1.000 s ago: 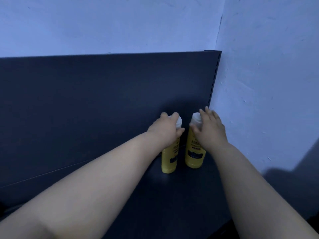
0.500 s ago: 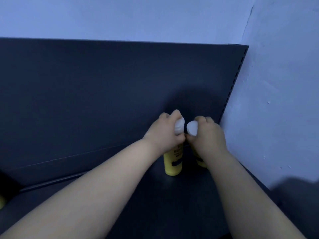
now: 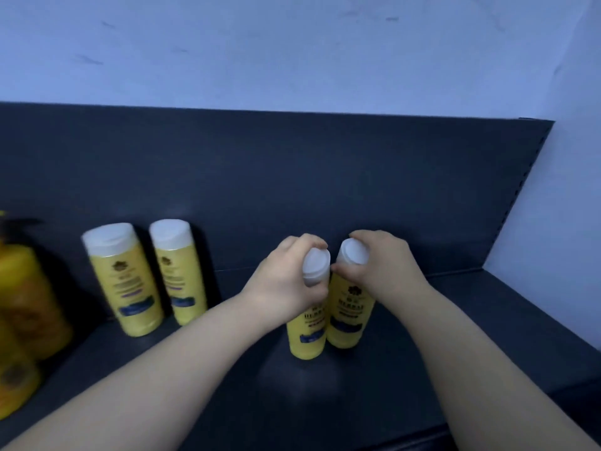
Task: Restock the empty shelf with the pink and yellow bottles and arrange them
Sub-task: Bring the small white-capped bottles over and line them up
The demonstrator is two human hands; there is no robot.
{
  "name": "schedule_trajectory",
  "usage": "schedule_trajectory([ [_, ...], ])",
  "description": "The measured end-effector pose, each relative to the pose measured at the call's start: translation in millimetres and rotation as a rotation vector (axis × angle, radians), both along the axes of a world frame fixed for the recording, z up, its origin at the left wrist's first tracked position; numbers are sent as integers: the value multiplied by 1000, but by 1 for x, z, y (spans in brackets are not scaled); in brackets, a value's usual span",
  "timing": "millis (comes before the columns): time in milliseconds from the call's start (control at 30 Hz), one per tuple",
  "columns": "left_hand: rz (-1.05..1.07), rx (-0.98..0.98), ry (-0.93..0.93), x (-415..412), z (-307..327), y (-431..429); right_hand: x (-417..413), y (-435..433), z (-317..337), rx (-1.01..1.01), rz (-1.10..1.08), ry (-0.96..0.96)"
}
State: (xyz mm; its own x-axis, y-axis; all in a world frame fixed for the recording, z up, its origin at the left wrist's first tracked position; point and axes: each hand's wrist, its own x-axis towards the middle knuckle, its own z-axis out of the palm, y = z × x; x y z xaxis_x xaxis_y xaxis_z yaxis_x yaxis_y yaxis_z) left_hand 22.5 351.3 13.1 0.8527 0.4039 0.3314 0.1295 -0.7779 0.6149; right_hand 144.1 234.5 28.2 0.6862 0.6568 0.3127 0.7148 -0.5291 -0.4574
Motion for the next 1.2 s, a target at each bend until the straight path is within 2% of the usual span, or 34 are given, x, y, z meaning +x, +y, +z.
schedule_trajectory([
  [267,78,62,-33,-145,0,66,-140,69,8,7,151,38],
  [533,191,88,-18,-220,-13,108,-196,121,-8,-31,213,9],
  [700,255,81,-59,-227,-21,119,-191,143,-20,-22,142,-51],
  [967,301,161,14,-191,-27,126,-151,172,-38,31,-59,-114],
  [1200,340,149,17,-143,-30,145,-116,180,-47,90,79,-218],
])
